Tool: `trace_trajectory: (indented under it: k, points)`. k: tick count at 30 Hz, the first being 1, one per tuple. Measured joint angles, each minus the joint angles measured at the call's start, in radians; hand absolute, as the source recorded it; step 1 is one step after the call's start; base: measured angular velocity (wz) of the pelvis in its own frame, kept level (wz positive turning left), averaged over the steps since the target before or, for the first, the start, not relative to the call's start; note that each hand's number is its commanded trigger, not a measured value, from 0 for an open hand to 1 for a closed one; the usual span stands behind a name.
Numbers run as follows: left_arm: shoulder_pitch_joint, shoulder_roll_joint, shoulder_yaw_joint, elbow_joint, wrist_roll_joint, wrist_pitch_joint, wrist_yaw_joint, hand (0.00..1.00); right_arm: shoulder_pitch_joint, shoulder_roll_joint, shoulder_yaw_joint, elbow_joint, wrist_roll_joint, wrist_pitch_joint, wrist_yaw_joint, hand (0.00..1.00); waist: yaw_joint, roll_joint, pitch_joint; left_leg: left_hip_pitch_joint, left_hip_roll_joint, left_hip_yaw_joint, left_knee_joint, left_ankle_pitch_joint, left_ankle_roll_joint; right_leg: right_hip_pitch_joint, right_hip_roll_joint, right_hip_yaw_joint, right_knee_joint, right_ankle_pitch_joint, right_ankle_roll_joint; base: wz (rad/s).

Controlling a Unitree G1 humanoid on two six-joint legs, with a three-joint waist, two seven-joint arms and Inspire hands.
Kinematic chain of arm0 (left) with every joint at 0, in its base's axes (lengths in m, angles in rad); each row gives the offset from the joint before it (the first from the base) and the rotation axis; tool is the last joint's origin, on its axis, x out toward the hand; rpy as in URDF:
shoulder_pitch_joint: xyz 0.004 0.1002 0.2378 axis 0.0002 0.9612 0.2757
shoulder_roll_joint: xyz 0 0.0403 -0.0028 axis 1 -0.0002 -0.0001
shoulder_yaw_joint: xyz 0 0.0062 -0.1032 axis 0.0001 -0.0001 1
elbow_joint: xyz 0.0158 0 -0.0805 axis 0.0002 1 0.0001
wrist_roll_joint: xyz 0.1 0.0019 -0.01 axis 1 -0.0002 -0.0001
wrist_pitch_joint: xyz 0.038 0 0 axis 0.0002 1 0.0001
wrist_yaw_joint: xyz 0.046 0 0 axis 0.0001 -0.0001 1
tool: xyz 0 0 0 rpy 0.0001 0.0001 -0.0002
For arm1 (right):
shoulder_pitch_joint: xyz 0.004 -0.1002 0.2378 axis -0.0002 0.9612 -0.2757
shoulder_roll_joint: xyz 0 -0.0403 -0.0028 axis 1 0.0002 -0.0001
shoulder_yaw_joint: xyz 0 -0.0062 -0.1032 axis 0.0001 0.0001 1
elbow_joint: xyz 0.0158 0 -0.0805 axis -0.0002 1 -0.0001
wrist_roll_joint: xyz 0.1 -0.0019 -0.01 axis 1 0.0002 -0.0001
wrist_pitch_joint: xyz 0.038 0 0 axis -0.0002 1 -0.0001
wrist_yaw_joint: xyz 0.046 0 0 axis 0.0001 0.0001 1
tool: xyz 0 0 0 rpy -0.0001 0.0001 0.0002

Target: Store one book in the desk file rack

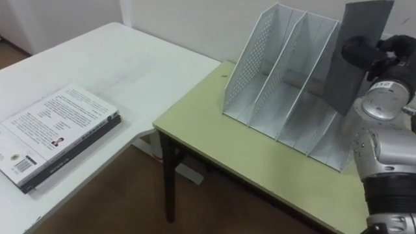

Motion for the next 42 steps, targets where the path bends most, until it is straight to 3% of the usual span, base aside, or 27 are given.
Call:
trace_trajectory:
  k: [14, 15, 16, 31, 42]
  points:
    - [0.0, 0.008, 0.001, 0.0, 0.0, 0.004, -0.001, 0.0, -0.017, -0.008, 0.0, 0.069, 0.076, 0.0, 0.017, 1.0, 0.0, -0.007, -0.0013, -0.002, 0.0, -0.001, 0.0, 0.001, 0.001, -0.001, -0.001, -0.003, 0.0, 0.0, 0.0, 0.0]
    - [0.0, 0.008, 0.001, 0.0, -0.001, 0.004, 0.0, 0.0, -0.017, -0.008, -0.001, 0.069, 0.079, 0.0, 0.017, 0.69, 0.0, -0.007, -0.0013, -0.003, 0.0, -0.001, 0.0, 0.001, 0.001, -0.002, -0.001, -0.002, 0.0, 0.0, 0.0, 0.0]
    - [0.0, 0.008, 0.001, 0.0, -0.002, 0.005, 0.0, 0.0, -0.017, -0.008, -0.001, 0.071, 0.093, 0.0, 0.017, 0.0, 0.0, -0.007, -0.0013, -0.003, 0.0, -0.001, 0.0, 0.001, 0.001, -0.002, -0.001, -0.002, 0.0, 0.0, 0.0, 0.0]
    - [0.019, 0.029, 0.016, -0.035, -0.007, 0.032, 0.025, 0.0, -0.056, -0.057, -0.006, 0.131, 0.149, 0.019, 0.05, 0.0, 0.0, -0.005, -0.0016, -0.014, -0.001, -0.009, 0.001, 0.002, 0.0, -0.009, -0.002, -0.014, -0.001, 0.0, 0.0, 0.01]
    - [0.019, 0.029, 0.019, -0.039, -0.007, 0.043, 0.038, 0.0, -0.059, -0.059, -0.005, 0.131, 0.153, 0.021, 0.055, 0.0, -0.001, -0.005, -0.0019, -0.015, -0.001, -0.01, 0.001, 0.003, 0.0, -0.009, -0.003, -0.023, -0.001, 0.0, 0.0, 0.0]
